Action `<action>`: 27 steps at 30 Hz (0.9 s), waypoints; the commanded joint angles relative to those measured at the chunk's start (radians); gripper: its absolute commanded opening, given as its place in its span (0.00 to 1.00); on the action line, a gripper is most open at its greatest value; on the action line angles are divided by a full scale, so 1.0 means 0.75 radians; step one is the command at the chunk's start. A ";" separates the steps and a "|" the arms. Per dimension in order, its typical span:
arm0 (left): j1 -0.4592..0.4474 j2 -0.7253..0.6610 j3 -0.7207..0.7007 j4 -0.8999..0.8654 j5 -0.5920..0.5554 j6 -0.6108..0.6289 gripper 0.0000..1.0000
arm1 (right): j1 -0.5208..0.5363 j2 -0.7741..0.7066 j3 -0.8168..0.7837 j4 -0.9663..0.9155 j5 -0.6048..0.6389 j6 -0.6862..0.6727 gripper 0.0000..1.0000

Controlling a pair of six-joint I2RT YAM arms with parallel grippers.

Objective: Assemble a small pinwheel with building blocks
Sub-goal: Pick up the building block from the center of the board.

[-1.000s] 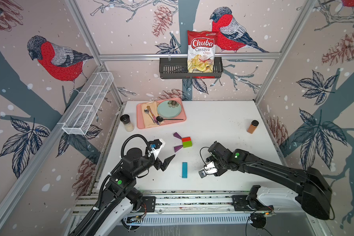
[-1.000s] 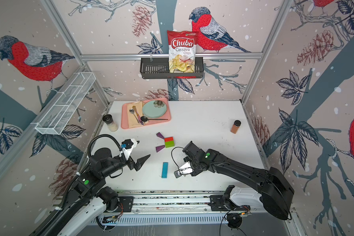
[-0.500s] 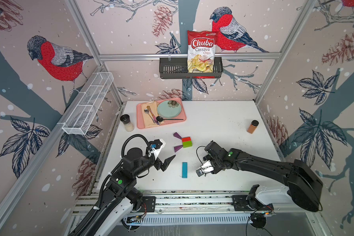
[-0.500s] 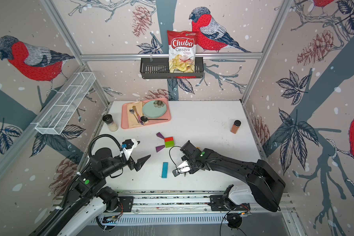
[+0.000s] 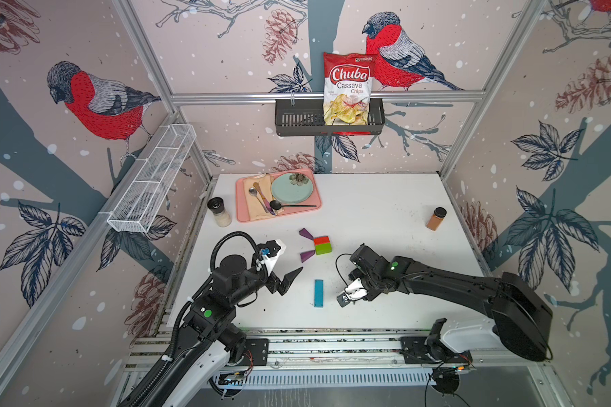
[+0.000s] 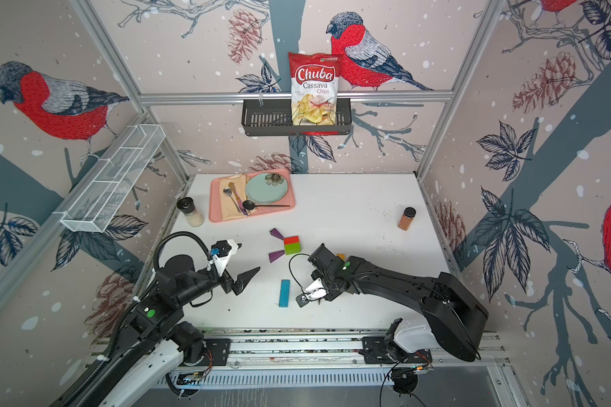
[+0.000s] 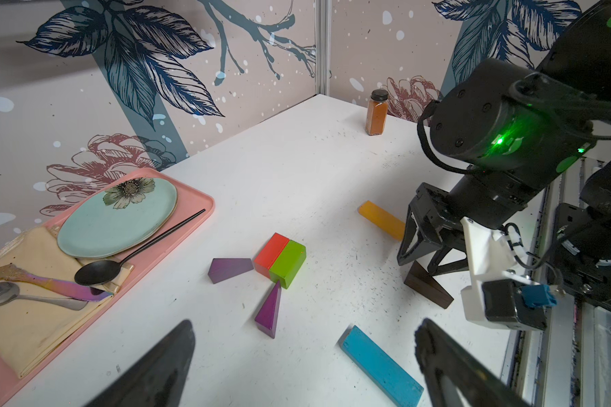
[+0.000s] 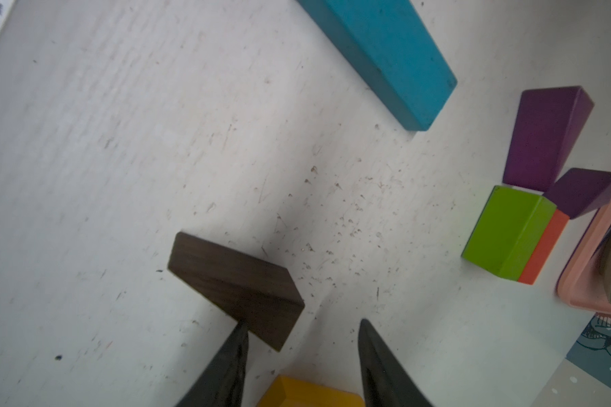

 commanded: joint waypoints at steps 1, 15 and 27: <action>-0.001 0.000 -0.002 0.070 0.000 0.002 0.97 | 0.007 -0.012 0.006 -0.065 -0.019 0.029 0.51; 0.000 0.004 -0.007 0.075 0.000 0.004 0.97 | 0.010 -0.044 0.017 -0.103 -0.026 0.060 0.55; 0.000 -0.006 -0.008 0.073 0.001 0.003 0.97 | 0.012 -0.027 -0.010 -0.071 -0.016 0.069 0.55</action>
